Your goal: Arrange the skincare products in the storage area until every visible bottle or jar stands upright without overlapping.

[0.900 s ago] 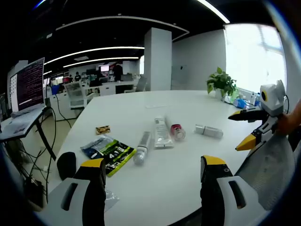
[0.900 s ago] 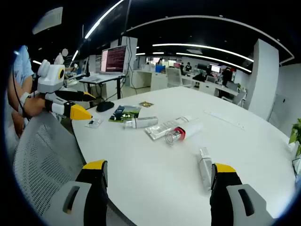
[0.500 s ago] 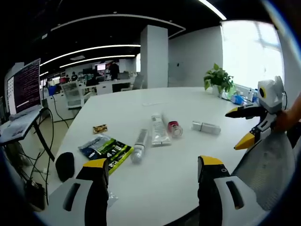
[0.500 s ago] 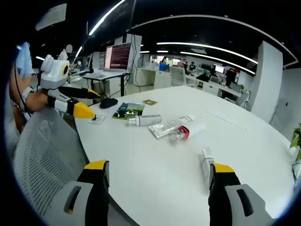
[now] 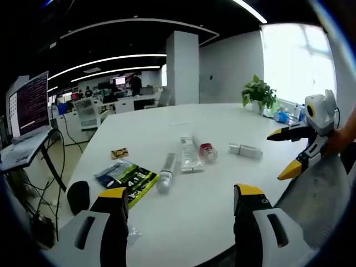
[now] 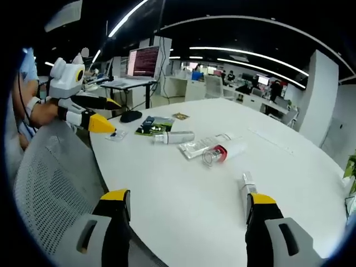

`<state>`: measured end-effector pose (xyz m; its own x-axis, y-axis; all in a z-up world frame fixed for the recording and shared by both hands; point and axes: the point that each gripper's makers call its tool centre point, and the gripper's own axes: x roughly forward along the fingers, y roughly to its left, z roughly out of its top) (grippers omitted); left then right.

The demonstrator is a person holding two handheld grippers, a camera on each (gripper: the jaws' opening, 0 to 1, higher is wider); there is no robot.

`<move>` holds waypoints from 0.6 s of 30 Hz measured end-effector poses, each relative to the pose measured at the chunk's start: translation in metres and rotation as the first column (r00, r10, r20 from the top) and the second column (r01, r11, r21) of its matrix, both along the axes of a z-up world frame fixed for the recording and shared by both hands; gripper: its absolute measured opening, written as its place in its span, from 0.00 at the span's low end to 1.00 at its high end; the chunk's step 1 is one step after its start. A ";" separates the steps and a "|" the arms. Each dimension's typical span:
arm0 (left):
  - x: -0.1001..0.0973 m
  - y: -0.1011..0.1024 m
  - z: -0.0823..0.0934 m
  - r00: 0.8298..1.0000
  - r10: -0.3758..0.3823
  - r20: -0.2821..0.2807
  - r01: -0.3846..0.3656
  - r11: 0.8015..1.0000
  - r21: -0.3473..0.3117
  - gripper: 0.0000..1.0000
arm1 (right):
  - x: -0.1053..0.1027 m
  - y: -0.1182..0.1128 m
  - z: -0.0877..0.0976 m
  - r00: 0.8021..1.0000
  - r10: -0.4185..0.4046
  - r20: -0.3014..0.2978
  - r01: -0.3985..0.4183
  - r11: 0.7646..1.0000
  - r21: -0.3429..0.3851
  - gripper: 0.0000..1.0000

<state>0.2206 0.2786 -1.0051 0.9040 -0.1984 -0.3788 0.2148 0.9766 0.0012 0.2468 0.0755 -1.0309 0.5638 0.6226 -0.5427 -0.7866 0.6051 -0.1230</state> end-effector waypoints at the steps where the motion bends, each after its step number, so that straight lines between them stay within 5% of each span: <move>1: -0.001 0.000 0.001 1.000 -0.004 0.003 0.004 1.000 0.002 0.75 | -0.001 0.001 0.001 1.000 0.004 0.004 -0.004 1.000 0.003 0.86; 18: 0.000 0.002 -0.001 1.000 -0.001 -0.002 0.001 1.000 0.018 0.72 | -0.005 0.004 -0.004 0.999 0.030 -0.011 -0.031 0.999 -0.019 0.85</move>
<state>0.2204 0.2805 -1.0063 0.9031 -0.1927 -0.3839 0.2160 0.9762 0.0182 0.2414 0.0797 -1.0350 0.5385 0.6287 -0.5611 -0.8061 0.5783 -0.1257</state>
